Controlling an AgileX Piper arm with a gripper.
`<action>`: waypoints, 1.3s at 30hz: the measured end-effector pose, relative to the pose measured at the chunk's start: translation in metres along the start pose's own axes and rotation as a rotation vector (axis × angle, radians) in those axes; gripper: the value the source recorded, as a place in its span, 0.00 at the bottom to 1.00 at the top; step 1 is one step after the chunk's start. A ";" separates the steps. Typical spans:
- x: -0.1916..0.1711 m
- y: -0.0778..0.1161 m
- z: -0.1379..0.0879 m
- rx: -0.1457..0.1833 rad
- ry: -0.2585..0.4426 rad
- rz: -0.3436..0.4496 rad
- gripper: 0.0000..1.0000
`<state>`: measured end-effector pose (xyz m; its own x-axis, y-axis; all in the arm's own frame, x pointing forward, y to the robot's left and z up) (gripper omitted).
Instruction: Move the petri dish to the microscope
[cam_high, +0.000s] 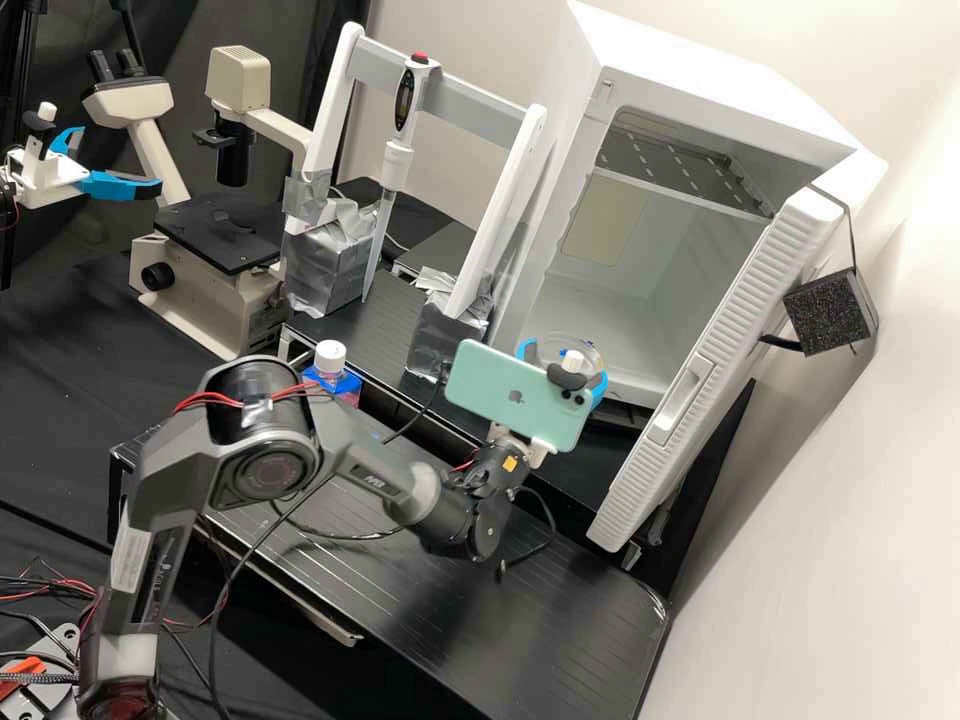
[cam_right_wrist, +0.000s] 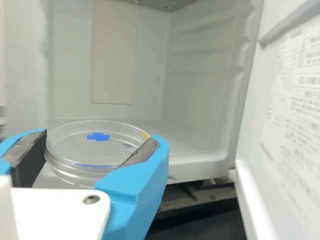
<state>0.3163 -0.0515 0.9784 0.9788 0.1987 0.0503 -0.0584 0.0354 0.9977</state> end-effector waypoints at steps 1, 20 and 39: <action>-0.005 -0.001 -0.004 -0.002 0.005 -0.001 0.00; -0.094 -0.067 -0.132 -0.077 0.202 -0.122 0.00; -0.106 -0.136 -0.255 -0.017 0.735 -0.391 0.00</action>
<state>0.1704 0.1720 0.8253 0.5519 0.7575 -0.3488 0.2506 0.2483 0.9357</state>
